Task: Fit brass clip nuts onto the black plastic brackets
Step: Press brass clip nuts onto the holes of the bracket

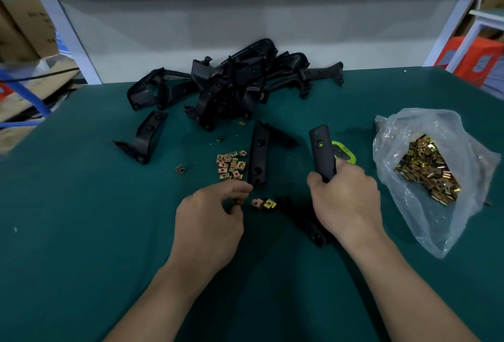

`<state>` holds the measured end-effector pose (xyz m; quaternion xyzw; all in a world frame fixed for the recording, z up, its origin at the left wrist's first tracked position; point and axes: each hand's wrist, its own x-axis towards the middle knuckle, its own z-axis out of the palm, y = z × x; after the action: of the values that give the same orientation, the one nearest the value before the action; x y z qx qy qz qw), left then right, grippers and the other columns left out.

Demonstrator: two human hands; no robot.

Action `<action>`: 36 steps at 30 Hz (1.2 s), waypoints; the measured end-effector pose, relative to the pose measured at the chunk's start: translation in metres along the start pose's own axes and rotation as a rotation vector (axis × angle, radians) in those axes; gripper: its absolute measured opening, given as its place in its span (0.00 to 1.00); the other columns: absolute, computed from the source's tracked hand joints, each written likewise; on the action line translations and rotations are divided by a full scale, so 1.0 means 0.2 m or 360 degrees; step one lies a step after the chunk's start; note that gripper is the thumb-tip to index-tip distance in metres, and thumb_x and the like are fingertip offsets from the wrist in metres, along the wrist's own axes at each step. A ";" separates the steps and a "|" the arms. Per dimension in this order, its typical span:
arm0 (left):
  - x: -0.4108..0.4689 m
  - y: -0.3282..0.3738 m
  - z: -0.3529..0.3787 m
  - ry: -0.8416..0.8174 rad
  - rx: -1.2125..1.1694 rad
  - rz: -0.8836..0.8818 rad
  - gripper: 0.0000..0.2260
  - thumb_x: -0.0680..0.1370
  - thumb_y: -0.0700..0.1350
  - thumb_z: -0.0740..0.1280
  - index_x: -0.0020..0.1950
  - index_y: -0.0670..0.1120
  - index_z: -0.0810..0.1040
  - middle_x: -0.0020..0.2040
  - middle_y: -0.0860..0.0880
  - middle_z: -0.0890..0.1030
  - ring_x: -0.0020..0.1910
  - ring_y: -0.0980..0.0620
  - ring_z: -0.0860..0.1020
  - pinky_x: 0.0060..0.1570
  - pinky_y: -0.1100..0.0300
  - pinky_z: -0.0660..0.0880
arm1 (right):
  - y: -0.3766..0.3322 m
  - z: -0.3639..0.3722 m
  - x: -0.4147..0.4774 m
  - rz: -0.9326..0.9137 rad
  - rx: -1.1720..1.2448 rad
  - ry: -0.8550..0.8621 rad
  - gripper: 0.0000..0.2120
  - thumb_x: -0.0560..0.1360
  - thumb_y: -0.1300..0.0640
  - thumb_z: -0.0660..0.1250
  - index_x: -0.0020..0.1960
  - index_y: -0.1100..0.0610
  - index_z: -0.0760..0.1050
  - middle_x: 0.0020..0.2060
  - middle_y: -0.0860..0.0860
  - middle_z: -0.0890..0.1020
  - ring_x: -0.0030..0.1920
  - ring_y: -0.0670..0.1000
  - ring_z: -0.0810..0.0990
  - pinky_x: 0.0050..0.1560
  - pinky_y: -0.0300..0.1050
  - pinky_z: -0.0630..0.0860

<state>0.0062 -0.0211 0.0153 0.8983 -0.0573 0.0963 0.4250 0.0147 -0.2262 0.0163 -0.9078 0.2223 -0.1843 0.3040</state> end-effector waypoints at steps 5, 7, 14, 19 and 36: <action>0.13 -0.07 -0.01 0.0086 0.0134 -0.0009 0.29 0.76 0.46 0.71 0.75 0.60 0.68 0.69 0.66 0.68 0.71 0.63 0.63 0.68 0.67 0.57 | 0.01 0.01 0.00 0.0075 0.0215 -0.0016 0.12 0.76 0.52 0.66 0.36 0.52 0.70 0.29 0.50 0.77 0.33 0.50 0.74 0.30 0.42 0.64; 0.24 -0.10 -0.01 0.0103 0.0319 -0.0147 0.21 0.77 0.44 0.69 0.70 0.55 0.75 0.69 0.57 0.75 0.70 0.52 0.67 0.68 0.60 0.62 | 0.01 0.01 0.01 0.0106 0.0260 -0.0049 0.11 0.76 0.51 0.66 0.36 0.53 0.71 0.30 0.50 0.80 0.34 0.52 0.77 0.31 0.44 0.67; 0.40 -0.18 0.00 -0.0079 0.0407 -0.0097 0.13 0.78 0.51 0.71 0.62 0.60 0.82 0.56 0.58 0.76 0.60 0.52 0.71 0.58 0.58 0.68 | 0.02 0.05 0.05 0.0073 0.0317 -0.0084 0.11 0.75 0.51 0.68 0.36 0.53 0.71 0.28 0.49 0.81 0.33 0.51 0.79 0.32 0.44 0.71; 0.42 -0.20 0.01 -0.0050 0.0273 -0.0070 0.06 0.77 0.47 0.72 0.49 0.59 0.84 0.50 0.59 0.78 0.53 0.55 0.74 0.50 0.60 0.68 | 0.00 0.09 0.10 0.0005 0.0363 -0.0127 0.12 0.75 0.52 0.68 0.36 0.54 0.70 0.28 0.50 0.80 0.31 0.52 0.79 0.33 0.46 0.75; 0.31 -0.16 -0.06 0.0101 0.0269 0.0175 0.05 0.82 0.53 0.65 0.57 0.57 0.73 0.36 0.57 0.78 0.38 0.56 0.75 0.38 0.61 0.67 | 0.00 0.05 0.05 -0.0049 0.0331 -0.0148 0.11 0.74 0.53 0.68 0.36 0.55 0.72 0.28 0.51 0.80 0.31 0.49 0.78 0.32 0.41 0.73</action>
<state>0.0709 0.0065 0.0122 0.9229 -0.0845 0.1523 0.3434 0.0281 -0.2268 0.0106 -0.8823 0.1736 -0.1687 0.4037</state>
